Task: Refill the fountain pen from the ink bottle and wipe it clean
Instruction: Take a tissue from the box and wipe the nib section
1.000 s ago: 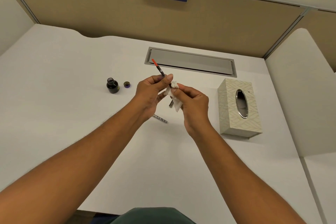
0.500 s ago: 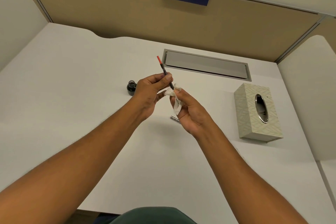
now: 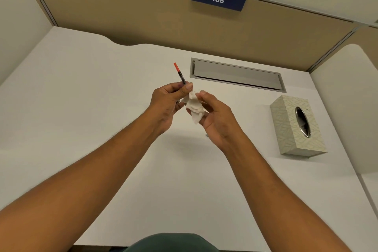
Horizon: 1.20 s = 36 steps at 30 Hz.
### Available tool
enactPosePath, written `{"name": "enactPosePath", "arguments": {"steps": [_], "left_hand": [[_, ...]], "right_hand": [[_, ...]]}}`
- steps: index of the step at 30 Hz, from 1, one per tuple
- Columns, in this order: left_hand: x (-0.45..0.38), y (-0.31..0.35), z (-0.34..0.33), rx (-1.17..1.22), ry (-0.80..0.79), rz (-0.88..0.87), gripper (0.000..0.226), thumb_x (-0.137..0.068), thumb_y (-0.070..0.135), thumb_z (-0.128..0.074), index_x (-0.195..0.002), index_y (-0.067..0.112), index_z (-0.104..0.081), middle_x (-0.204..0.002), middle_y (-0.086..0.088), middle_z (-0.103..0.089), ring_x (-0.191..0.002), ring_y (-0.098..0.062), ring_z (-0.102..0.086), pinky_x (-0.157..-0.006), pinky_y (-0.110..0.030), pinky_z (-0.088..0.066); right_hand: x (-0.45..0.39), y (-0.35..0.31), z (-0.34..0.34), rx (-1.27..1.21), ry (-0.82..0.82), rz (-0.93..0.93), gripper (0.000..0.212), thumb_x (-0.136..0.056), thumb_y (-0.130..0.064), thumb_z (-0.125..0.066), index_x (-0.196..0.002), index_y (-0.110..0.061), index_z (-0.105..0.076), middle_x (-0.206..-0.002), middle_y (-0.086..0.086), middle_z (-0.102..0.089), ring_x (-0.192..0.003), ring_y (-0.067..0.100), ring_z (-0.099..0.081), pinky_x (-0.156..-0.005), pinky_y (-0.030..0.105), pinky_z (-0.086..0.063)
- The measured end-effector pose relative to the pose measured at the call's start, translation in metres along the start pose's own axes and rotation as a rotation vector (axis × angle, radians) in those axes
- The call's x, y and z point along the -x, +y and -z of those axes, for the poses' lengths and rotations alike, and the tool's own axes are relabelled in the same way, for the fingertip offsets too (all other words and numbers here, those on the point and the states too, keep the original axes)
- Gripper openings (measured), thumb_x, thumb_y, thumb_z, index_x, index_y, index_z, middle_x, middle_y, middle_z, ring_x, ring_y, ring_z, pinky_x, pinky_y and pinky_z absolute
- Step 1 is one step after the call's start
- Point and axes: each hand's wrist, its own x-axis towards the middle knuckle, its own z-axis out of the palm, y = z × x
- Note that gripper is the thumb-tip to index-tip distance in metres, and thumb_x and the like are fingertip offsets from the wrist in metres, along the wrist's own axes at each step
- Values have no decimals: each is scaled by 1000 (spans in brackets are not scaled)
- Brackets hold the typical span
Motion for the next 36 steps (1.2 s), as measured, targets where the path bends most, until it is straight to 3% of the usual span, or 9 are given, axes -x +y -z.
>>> {"name": "enactPosePath", "arguments": {"steps": [3,6,11,14,21,25,28,32,36], "left_hand": [[-1,2,11,-8,-9,11,22,-90,21,-80,-110,12,-78,-97,2,-78,-93,-15,-70,-86,-30,-55],[-1,6,19,-16,-1,16,20,-90,22,-80,-108,14,-79,-97,2,-78,-94,-16,-69,-88,-32,-53],[-3,12,36,-41,13,-12,25,-90,19,-80,-113,9,-78,-97,1,-78,-81,-8,-71,-66,-17,-57],[-3,13,42,-32,29,-10,27,-90,18,-80,-115,6,-78,-97,-2,-77,-80,-10,-70,-62,-14,-58],[-9,32,58,22,46,-4,26,-88,22,-82,-112,12,-78,-99,-2,-79,-102,-21,-73,-88,-35,-53],[-8,44,67,-53,-142,80,19,-88,23,-83,-104,15,-79,-95,-2,-80,-112,-32,-75,-92,-45,-62],[-4,44,68,-152,-267,149,13,-89,21,-81,-100,16,-80,-98,-4,-80,-103,-30,-76,-99,-56,-60],[-1,37,64,-178,-325,167,23,-84,19,-81,-106,11,-79,-103,-9,-80,-99,-27,-78,-97,-50,-61],[-3,29,62,-161,-284,117,16,-93,12,-75,-106,6,-78,-104,-13,-79,-101,-26,-76,-101,-36,-58]], "right_hand": [[-2,11,-13,6,48,-3,4,-97,-5,-71,-98,-4,-75,-100,12,-79,-93,23,-78,-85,29,-64],[-7,23,-24,-84,118,-12,16,-92,3,-74,-87,-9,-66,-96,12,-75,-84,20,-78,-80,28,-65],[-12,38,-41,-148,188,-20,21,-90,5,-75,-83,-11,-63,-93,12,-75,-84,22,-77,-76,26,-66],[-12,44,-50,-168,211,-22,21,-90,5,-76,-82,-10,-63,-94,14,-74,-84,24,-76,-76,27,-66],[-5,57,-45,-79,288,-27,24,-87,2,-80,-86,-14,-61,-96,15,-78,-85,28,-76,-69,29,-64],[-11,53,-37,133,340,58,20,-90,-9,-82,-94,-21,-66,-97,1,-79,-97,21,-72,-81,32,-54],[-14,40,-34,181,303,158,17,-94,-4,-77,-102,-15,-67,-101,7,-80,-94,20,-76,-80,27,-59],[-13,28,-38,320,283,220,34,-88,0,-82,-117,-6,-64,-98,11,-81,-83,17,-79,-71,20,-61],[-13,31,-41,417,324,245,29,-84,-2,-84,-104,-9,-64,-94,19,-79,-84,27,-78,-72,26,-65]]}}
